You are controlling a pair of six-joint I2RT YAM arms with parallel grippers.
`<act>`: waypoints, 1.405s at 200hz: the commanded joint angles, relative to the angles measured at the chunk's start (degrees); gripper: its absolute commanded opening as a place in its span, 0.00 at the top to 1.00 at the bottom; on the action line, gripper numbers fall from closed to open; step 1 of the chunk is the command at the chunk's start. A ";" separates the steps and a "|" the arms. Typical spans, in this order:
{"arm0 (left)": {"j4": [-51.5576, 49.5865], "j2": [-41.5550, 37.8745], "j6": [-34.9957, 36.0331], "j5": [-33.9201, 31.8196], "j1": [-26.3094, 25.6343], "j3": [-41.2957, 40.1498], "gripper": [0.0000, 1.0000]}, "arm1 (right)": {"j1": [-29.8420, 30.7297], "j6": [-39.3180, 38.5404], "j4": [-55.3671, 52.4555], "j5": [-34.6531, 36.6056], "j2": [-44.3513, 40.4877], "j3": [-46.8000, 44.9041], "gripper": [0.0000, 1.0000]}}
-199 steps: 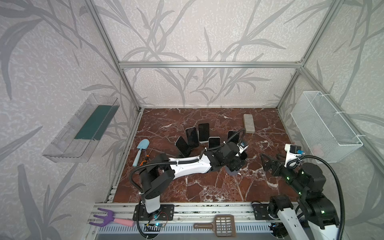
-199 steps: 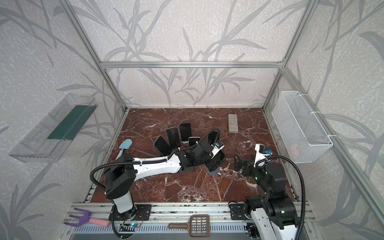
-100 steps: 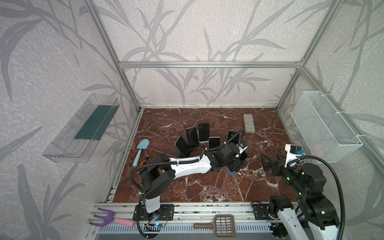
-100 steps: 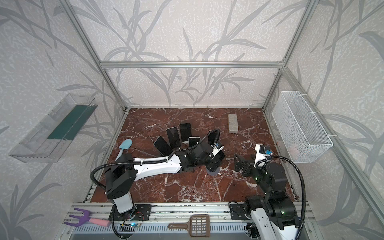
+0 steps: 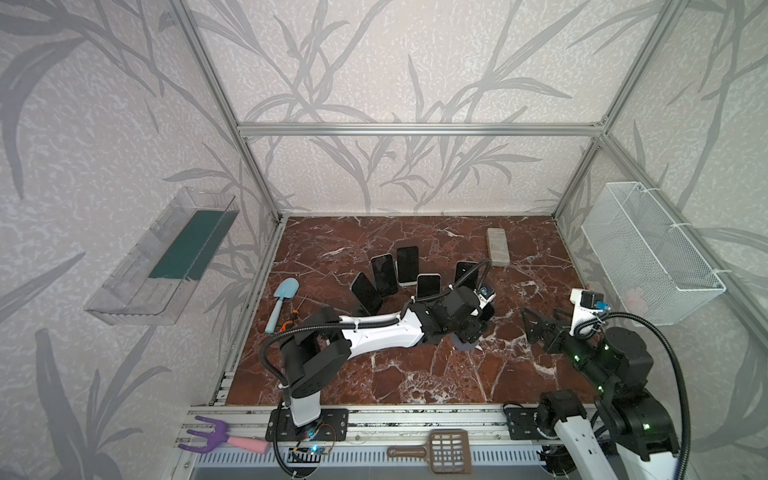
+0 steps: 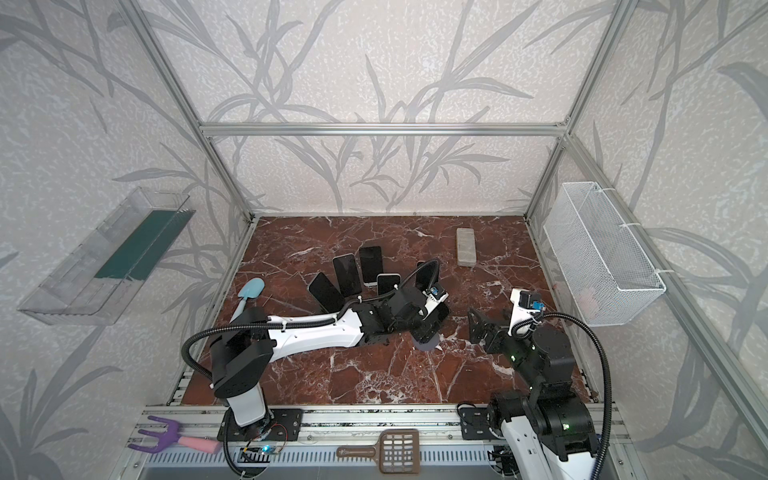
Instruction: Remove the phone from the phone stand
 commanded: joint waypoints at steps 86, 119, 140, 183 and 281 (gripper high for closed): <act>-3.10 -2.76 1.72 -0.84 -0.79 0.05 0.33 | 0.08 0.14 1.60 -0.58 -0.85 -0.64 0.01; -4.08 -3.54 2.20 -1.20 -1.13 0.66 0.34 | 0.07 0.23 1.69 -0.54 -0.85 -0.70 0.01; -4.30 -3.68 2.59 -1.61 -1.22 0.93 0.35 | 0.12 0.23 1.70 -0.53 -0.86 -0.65 0.01; -4.16 -4.19 2.79 -1.73 -1.33 1.15 0.36 | 0.14 0.23 1.82 -0.23 -0.94 -0.82 0.01; -4.88 -5.95 4.34 -1.72 -1.29 3.08 0.37 | 0.11 0.27 1.72 -0.06 -1.20 -0.95 0.01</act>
